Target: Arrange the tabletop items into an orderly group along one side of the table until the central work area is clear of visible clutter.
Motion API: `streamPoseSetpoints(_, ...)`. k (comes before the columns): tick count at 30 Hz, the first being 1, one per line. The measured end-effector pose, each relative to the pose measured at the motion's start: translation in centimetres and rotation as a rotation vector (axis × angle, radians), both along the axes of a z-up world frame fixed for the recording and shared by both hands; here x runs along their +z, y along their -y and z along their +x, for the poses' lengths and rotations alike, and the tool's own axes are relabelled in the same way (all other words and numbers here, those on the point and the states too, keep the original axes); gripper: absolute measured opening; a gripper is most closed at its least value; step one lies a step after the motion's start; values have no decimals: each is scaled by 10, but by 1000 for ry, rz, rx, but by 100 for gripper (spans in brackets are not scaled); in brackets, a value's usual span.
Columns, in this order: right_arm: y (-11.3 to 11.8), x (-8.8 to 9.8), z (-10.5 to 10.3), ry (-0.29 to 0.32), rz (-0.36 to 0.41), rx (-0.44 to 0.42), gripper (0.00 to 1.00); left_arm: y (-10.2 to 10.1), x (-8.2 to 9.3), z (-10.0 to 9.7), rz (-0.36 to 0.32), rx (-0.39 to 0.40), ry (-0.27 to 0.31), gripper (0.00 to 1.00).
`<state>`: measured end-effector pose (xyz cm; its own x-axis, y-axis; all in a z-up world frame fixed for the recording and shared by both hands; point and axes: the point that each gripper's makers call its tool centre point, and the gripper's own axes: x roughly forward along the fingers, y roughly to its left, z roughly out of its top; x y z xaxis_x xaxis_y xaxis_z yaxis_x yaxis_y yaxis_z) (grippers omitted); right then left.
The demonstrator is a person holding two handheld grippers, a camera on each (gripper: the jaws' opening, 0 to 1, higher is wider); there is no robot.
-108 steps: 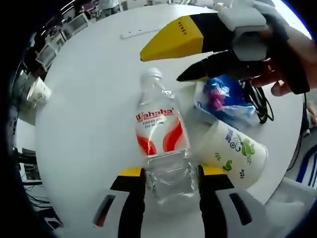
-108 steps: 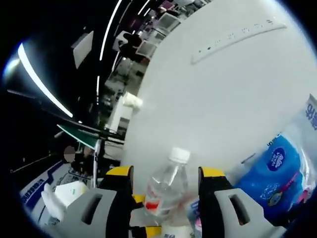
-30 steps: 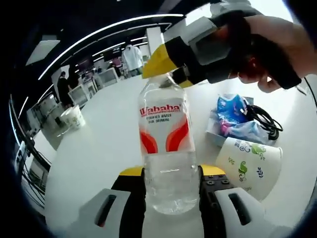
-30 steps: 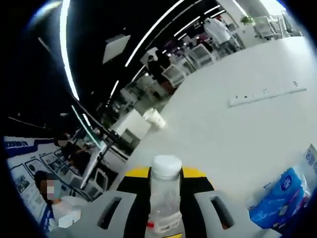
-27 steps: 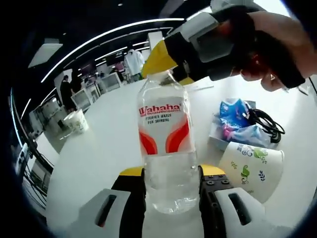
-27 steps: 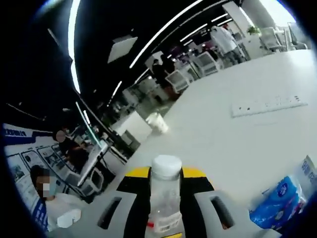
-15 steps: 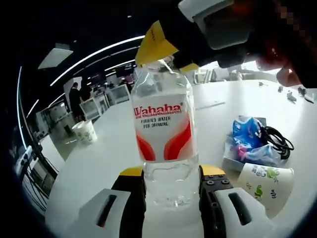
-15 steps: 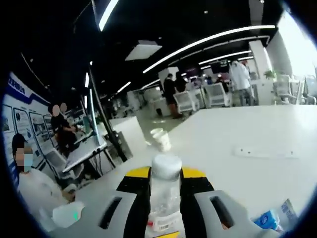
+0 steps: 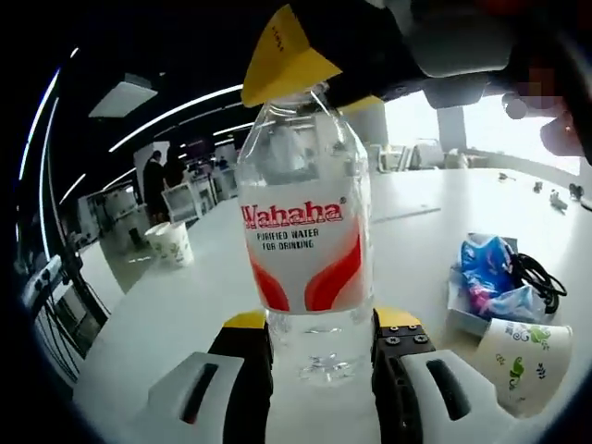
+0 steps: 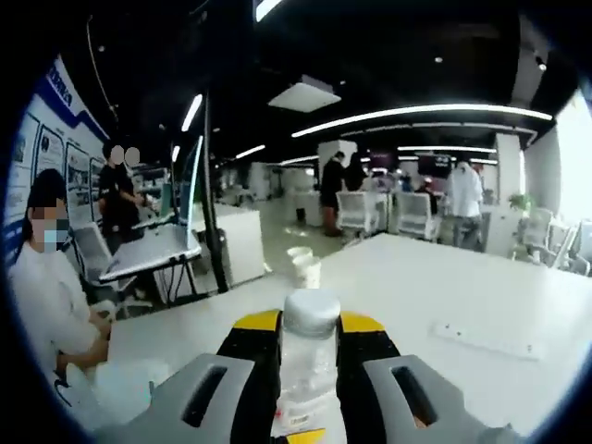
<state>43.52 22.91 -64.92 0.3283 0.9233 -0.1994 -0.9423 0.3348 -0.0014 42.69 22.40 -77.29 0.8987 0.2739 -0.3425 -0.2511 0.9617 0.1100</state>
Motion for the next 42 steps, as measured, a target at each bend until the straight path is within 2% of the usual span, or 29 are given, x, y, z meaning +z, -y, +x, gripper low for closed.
streamPoseSetpoints(3,-4,-5,-3,33,-22,7,18,-4,-6,2,-9,-2,1,37)
streamPoseSetpoints(7,-9,-13,-8,37,-37,16,18,-7,-15,-3,-28,13,-9,37)
streamPoseSetpoints(13,-16,-16,-12,35,-36,28,18,-14,-20,-7,-33,41,-10,37)
streamPoseSetpoints(18,-19,-18,-16,82,-51,44,18,-18,-23,-5,-42,51,-4,37)
streamPoseSetpoints(42,-15,-29,-18,115,-88,17,18,-14,-38,-4,-72,19,-26,37)
